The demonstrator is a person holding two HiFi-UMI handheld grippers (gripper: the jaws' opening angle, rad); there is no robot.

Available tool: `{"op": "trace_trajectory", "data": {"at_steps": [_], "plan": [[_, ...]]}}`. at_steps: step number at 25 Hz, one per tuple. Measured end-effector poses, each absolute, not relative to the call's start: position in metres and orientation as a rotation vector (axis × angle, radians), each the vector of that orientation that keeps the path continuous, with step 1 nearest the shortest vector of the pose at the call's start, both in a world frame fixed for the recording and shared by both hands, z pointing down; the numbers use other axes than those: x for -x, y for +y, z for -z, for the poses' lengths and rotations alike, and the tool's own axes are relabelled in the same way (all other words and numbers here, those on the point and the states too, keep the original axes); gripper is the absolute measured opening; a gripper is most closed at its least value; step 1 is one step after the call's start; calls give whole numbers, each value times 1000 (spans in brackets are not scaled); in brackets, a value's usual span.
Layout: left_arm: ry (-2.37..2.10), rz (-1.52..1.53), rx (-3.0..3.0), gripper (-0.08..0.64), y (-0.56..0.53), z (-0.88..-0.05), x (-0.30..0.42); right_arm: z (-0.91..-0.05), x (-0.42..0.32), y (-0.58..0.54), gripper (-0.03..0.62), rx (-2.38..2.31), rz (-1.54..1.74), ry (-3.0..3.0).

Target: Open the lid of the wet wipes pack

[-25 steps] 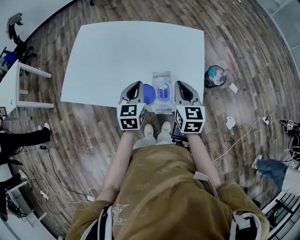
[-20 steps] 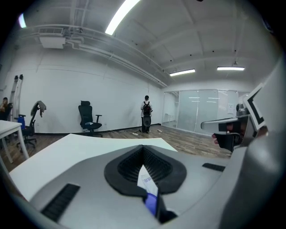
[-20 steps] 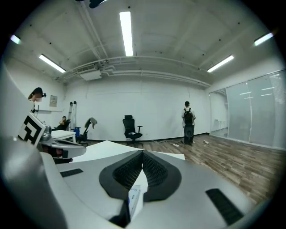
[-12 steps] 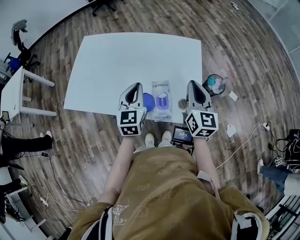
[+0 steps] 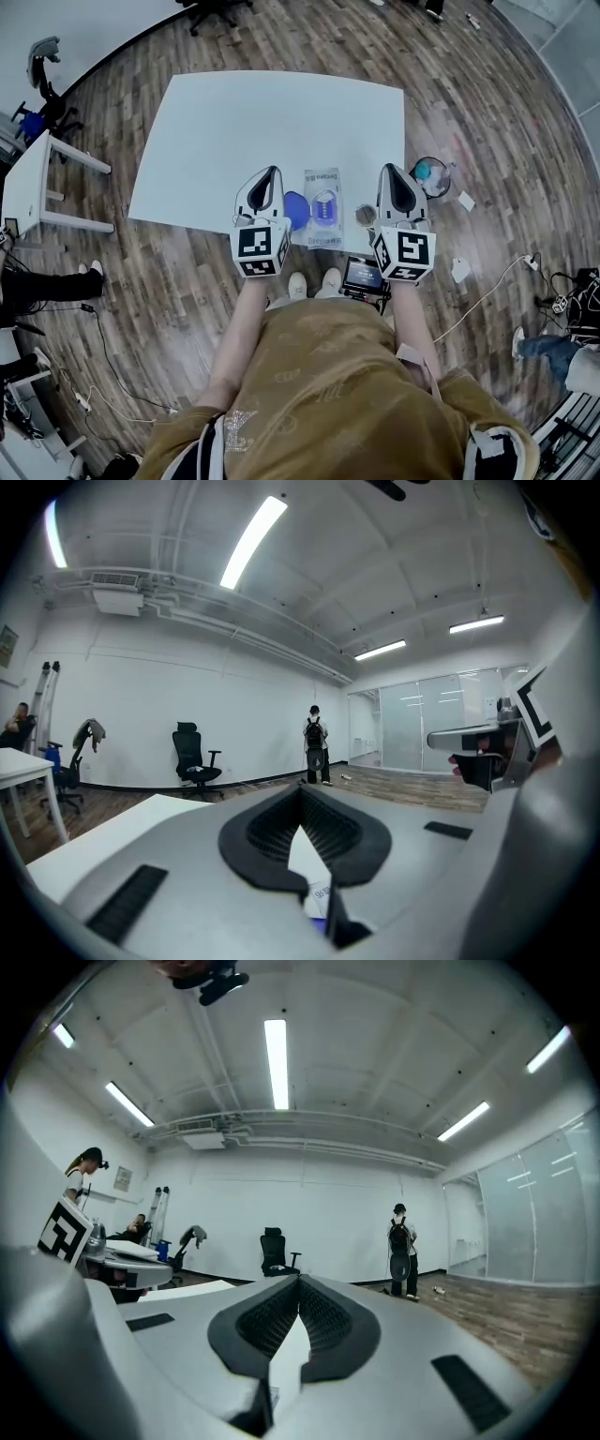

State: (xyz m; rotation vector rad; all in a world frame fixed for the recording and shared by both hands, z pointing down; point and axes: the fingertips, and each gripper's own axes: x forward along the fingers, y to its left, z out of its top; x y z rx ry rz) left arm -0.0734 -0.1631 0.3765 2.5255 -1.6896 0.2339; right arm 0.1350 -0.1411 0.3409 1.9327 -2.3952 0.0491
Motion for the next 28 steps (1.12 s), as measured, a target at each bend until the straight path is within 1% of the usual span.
{"op": "trace_trajectory", "data": {"at_steps": [5,28], "plan": [[-1700,-232,-2532,2,-162,-374,73,-334,-130,-143,9,-1912,15,-2392],[-1710,-239,-2532,2,-164,-376,77,-343,-137,-148,9,-1930,-59,-2358]]}}
